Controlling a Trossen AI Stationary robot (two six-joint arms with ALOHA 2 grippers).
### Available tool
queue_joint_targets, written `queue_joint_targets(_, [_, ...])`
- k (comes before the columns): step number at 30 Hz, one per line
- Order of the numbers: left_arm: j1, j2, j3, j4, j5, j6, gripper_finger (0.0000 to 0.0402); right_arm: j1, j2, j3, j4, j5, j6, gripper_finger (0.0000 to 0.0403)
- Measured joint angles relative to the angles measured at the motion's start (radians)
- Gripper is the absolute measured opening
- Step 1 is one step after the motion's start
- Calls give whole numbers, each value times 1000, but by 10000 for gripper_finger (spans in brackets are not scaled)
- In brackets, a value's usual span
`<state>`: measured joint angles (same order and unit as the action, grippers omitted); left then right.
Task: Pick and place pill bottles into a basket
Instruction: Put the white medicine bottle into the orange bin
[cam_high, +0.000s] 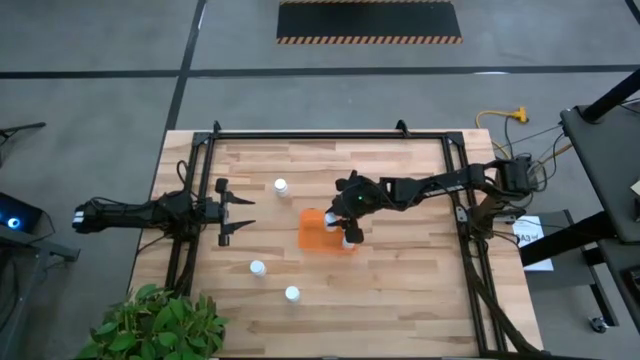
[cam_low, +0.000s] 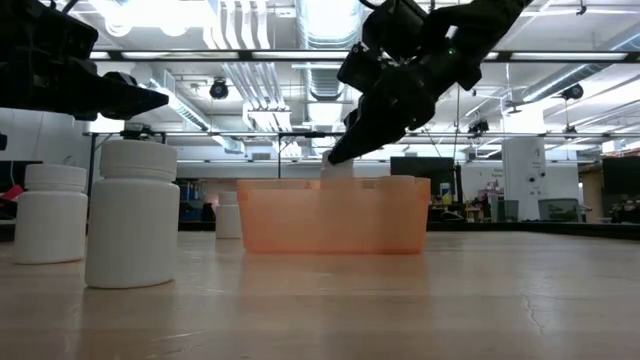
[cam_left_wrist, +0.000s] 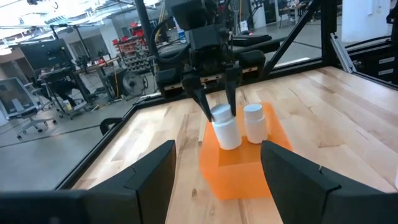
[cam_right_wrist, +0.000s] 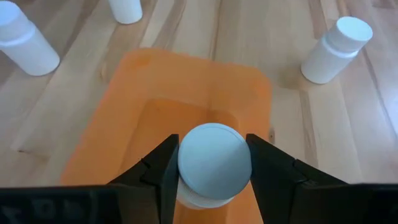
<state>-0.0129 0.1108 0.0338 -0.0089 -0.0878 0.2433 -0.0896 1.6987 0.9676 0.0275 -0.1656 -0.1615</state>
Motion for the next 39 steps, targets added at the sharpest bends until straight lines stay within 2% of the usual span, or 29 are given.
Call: queue_joint_targets(39, [0,8,0,0,0,0,218,2,32,-24,44,0,-60,145])
